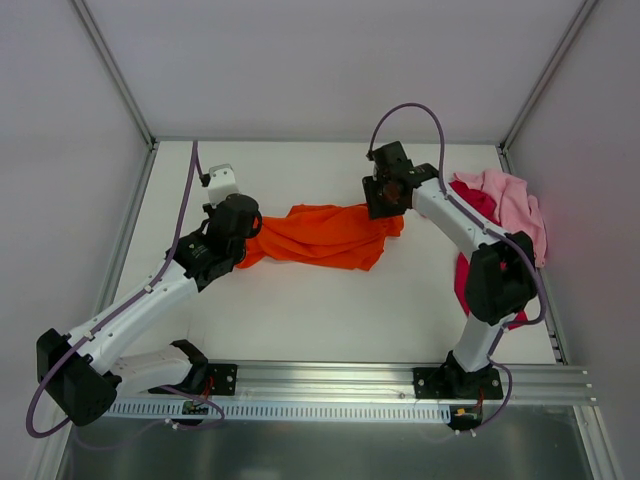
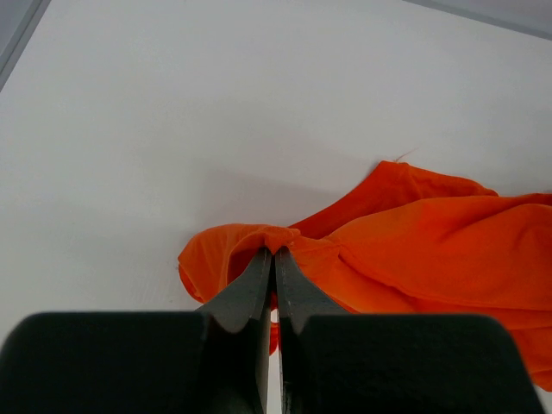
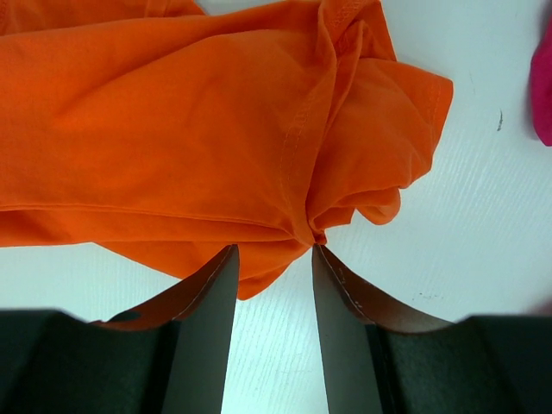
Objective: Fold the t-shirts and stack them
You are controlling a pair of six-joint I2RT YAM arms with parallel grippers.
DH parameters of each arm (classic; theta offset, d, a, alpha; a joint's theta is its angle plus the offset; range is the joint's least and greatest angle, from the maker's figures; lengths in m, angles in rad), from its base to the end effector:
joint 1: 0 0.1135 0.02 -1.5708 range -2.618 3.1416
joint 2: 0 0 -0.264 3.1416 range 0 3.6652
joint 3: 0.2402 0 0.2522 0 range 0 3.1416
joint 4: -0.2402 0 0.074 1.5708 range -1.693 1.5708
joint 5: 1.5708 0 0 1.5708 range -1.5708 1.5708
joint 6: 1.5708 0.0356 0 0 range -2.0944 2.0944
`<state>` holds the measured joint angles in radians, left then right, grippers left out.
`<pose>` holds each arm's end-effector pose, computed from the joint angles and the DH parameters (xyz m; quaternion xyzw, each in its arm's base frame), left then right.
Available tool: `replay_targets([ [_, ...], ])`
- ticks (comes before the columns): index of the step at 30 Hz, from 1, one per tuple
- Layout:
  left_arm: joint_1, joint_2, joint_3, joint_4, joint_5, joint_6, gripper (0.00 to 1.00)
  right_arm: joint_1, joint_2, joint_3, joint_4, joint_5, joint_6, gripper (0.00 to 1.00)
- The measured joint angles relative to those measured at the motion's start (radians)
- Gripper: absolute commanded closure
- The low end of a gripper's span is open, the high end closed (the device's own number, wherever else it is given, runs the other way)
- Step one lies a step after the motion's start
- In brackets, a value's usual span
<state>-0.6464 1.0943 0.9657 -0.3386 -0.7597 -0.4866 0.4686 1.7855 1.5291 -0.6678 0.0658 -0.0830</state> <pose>0.2053 -0.1242 0.3312 -0.1306 0.8039 0.0051 0.5803 0.3529 0.1760 0.2799 -0.2480 0.9147 0.0302 0.3176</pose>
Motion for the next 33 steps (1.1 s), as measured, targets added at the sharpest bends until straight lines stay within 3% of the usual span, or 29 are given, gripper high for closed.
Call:
replay_targets([
  [33,0.0,-0.001,0.0,0.0,0.0,0.0,1.0,-0.004,0.097,-0.004,0.036,0.027,0.0,0.58],
])
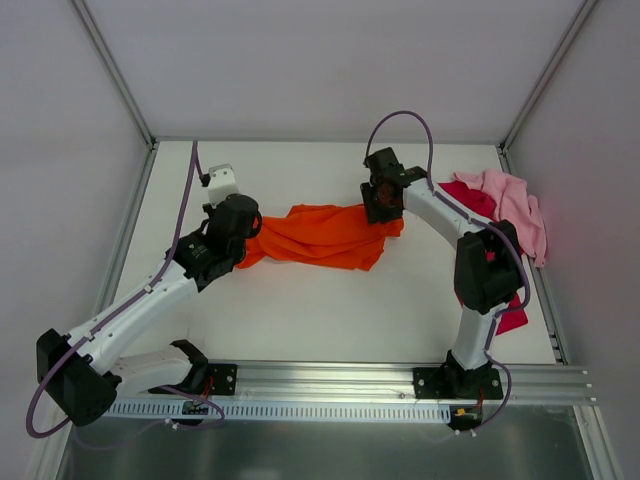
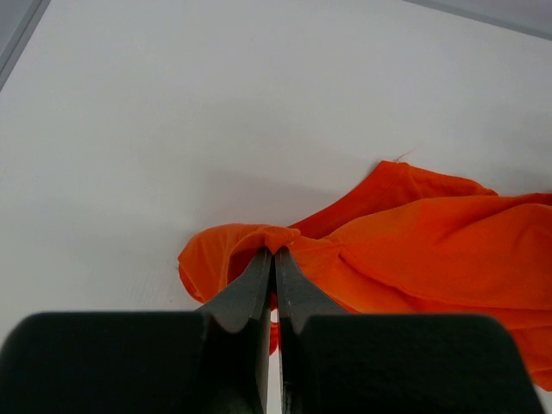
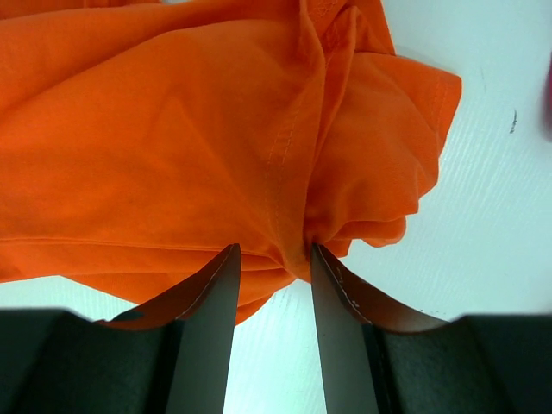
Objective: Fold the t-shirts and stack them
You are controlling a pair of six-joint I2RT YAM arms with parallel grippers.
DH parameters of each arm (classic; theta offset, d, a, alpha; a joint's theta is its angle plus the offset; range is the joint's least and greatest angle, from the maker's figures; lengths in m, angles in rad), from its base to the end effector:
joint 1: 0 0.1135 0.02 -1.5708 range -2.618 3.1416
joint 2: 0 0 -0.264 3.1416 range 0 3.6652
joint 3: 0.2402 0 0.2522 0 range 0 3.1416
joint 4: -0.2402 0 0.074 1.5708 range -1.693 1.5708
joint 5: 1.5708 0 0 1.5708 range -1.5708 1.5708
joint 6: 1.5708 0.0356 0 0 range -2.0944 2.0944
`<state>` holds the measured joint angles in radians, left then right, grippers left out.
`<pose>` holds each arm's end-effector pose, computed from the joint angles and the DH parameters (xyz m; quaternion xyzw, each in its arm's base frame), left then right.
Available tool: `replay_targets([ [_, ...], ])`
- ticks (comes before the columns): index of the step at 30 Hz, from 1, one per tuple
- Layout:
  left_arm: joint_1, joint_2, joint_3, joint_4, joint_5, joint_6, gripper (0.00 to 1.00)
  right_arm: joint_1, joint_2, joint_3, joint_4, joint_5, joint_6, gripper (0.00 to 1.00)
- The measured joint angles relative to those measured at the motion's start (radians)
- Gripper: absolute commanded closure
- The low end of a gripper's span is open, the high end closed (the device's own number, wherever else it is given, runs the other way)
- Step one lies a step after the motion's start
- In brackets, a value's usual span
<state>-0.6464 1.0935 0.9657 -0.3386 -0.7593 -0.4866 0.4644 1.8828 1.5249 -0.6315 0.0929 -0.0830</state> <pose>0.2051 -0.1241 0.3314 -0.1307 0.8037 0.0047 0.5804 0.3695 0.1814 0.2437 -0.2459 0.9250 0.0106 0.2896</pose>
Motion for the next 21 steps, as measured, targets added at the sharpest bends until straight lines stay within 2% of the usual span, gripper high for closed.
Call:
replay_targets([
  [11,0.0,-0.003,-0.016,0.0,0.0,0.0,1.0,-0.002,0.006,0.0,0.0,0.037,0.0,0.59],
  [15,0.0,-0.007,-0.017,0.0,0.0,0.0,1.0,-0.002,0.017,0.0,0.0,0.031,-0.002,0.85],
  [18,0.0,-0.01,-0.017,0.0,0.0,0.0,1.0,-0.003,0.025,0.0,-0.001,0.026,0.001,0.99],
  [21,0.0,-0.011,-0.017,0.0,0.0,0.0,1.0,-0.004,0.028,0.0,-0.001,0.023,0.003,0.99],
])
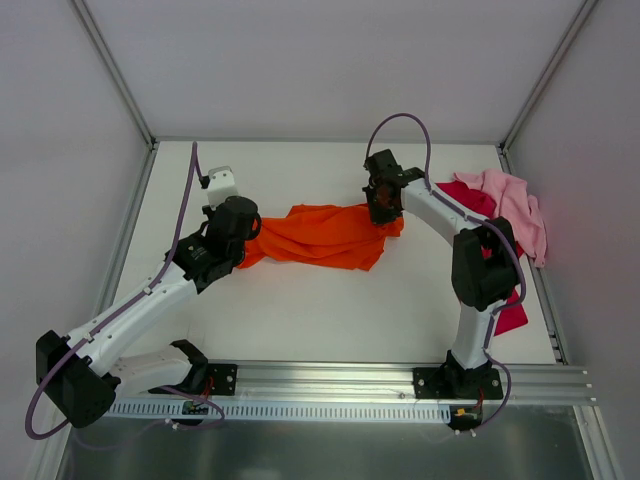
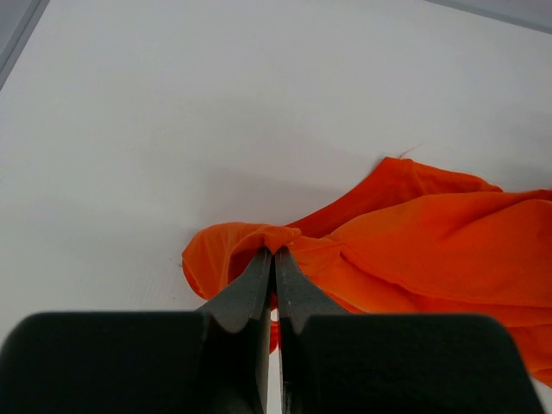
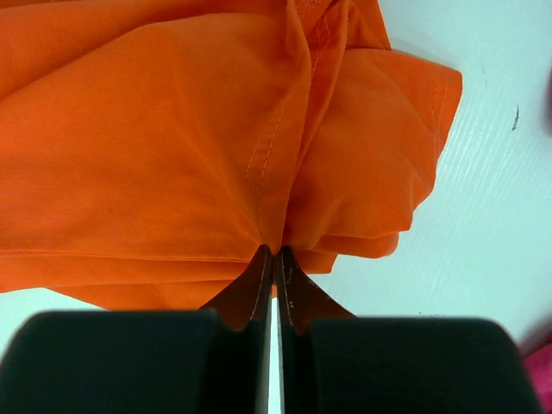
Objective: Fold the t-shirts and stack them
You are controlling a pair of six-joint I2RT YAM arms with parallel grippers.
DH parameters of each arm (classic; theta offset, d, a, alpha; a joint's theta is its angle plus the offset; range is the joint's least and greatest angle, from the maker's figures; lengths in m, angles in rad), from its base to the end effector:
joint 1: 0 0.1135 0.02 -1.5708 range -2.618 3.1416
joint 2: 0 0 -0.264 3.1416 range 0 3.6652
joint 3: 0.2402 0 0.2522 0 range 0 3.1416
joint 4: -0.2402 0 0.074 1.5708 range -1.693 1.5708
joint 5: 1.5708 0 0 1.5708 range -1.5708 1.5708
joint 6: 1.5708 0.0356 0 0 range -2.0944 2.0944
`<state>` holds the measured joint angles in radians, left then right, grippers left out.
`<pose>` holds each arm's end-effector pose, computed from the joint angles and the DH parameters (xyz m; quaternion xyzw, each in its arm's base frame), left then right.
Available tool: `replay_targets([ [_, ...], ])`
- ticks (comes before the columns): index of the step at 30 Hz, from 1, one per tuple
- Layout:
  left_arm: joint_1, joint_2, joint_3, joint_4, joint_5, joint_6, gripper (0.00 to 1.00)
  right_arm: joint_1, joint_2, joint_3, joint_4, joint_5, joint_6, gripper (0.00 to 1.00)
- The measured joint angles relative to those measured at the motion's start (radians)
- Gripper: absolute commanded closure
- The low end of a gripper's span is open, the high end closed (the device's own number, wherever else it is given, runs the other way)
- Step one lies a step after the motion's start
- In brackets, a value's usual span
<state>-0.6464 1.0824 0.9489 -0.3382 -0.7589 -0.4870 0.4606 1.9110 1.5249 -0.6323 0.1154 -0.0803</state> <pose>0.2030 -0.1225 0.3281 -0.1298 0.8050 0.0060 0.5789 0.3736 0.1808 0.2326 -0.2415 0.9298 -0.0030 0.2778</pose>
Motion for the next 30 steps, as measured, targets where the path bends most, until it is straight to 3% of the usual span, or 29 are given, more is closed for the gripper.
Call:
replay_targets([
  [13,0.0,0.006,0.0,0.003,0.016,0.0,1.0,-0.001,-0.053,0.004,-0.008,-0.008,0.001,0.99],
  [22,0.0,0.014,0.0,0.003,0.018,0.0,1.0,-0.001,-0.155,0.15,-0.074,0.02,0.001,0.99],
  [30,0.0,0.013,0.0,0.003,0.017,-0.004,1.0,-0.006,-0.187,0.164,-0.117,0.061,0.0,0.99],
])
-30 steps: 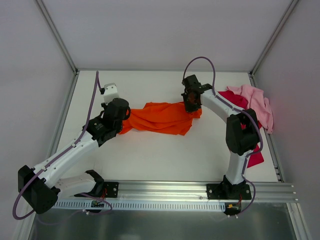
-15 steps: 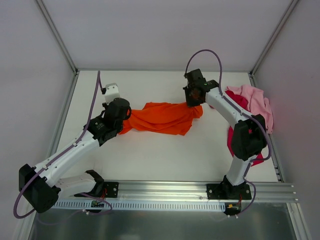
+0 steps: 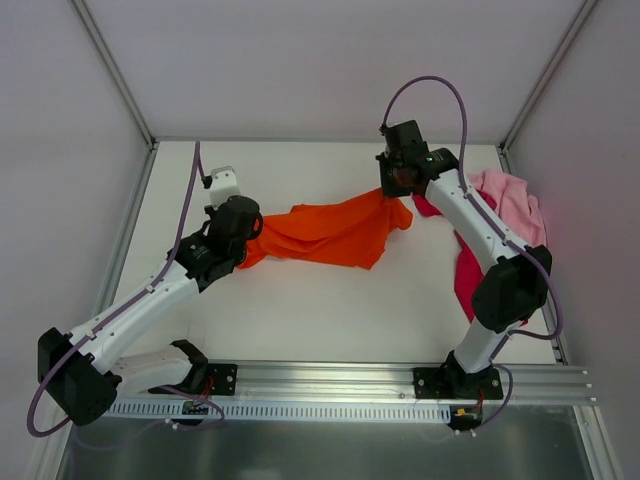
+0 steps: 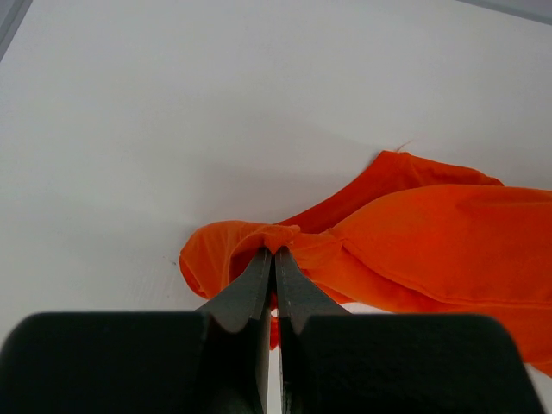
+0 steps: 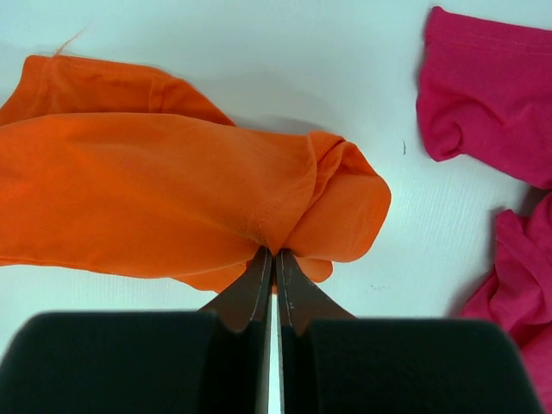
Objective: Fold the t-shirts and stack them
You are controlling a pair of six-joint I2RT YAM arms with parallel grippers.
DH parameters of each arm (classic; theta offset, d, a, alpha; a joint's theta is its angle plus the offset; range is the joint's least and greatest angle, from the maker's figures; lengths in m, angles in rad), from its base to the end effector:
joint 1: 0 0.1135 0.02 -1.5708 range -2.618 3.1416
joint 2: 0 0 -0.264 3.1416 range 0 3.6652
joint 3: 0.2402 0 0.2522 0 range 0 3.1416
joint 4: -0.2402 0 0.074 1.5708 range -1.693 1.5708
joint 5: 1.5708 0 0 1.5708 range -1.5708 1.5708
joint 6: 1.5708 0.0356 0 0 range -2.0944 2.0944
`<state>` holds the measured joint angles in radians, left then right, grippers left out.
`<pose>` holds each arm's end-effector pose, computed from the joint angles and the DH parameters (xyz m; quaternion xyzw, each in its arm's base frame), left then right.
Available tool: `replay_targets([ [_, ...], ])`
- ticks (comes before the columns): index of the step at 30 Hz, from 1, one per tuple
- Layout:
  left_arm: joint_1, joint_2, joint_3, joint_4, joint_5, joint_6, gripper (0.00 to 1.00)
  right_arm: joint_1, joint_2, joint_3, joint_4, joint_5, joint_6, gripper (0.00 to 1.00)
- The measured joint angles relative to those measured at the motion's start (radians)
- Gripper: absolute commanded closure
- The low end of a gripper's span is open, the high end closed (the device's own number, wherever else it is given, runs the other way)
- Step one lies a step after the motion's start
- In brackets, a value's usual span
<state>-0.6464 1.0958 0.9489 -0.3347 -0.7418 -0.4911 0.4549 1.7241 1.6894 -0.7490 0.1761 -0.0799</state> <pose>0.2054 -0.1249 0.3253 -0.1254 0.8093 0.0012 0.5738 0.3481 0.1633 0.3489 -0.2106 0.8962 -0.0086 0.3904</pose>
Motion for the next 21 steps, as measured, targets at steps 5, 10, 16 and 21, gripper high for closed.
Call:
replay_targets([
  [5,0.0,0.0,0.0,0.0,0.0,-0.008,1.0,-0.01,0.0,0.0,-0.013,0.0,-0.005,0.77],
  [10,0.0,0.0,0.0,0.0,0.0,-0.014,1.0,-0.013,0.001,0.0,-0.016,-0.013,-0.016,0.56],
  [16,0.0,0.003,0.0,0.0,0.0,-0.014,1.0,-0.014,0.018,0.0,-0.019,-0.046,-0.022,0.55],
  [21,0.0,0.013,0.0,0.0,0.0,-0.014,1.0,-0.015,0.024,-0.048,-0.009,-0.074,0.01,0.74],
])
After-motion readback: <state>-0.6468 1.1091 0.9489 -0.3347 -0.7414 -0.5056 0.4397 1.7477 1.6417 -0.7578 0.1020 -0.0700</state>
